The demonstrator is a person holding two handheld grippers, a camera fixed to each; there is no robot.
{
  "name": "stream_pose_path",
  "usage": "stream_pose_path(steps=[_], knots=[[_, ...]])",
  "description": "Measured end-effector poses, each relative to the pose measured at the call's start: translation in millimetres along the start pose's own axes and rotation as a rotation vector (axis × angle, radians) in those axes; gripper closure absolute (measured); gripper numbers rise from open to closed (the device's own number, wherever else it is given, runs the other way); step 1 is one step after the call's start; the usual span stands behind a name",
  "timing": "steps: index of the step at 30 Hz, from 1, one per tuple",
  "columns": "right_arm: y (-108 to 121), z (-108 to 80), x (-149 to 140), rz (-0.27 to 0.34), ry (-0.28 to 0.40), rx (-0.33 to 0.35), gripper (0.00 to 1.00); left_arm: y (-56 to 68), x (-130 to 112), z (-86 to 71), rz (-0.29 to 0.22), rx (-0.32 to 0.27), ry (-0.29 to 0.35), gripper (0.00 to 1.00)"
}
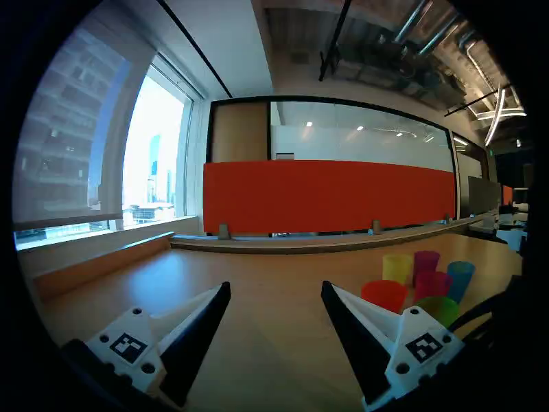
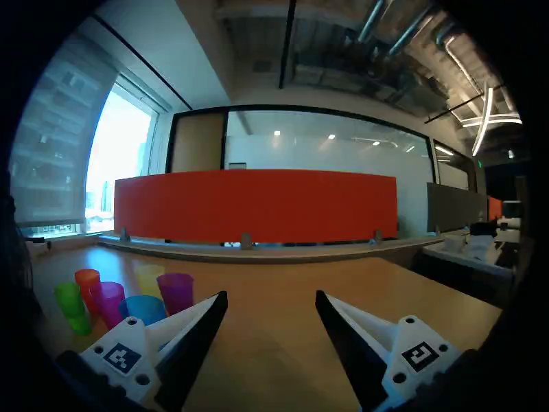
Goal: Pour water
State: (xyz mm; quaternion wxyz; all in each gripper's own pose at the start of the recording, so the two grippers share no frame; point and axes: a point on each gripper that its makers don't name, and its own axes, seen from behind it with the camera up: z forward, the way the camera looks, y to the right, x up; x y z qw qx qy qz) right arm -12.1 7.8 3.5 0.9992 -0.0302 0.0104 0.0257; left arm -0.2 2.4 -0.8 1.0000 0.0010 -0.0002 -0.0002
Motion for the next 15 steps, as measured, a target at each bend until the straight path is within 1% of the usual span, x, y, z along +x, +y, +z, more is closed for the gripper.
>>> stream_pose_path(steps=[15], knots=[[-0.5,0.8,-0.3,0.002,-0.003,0.002,0.01,0.3,0.0,-0.2,0.000,0.000,0.000,0.02]])
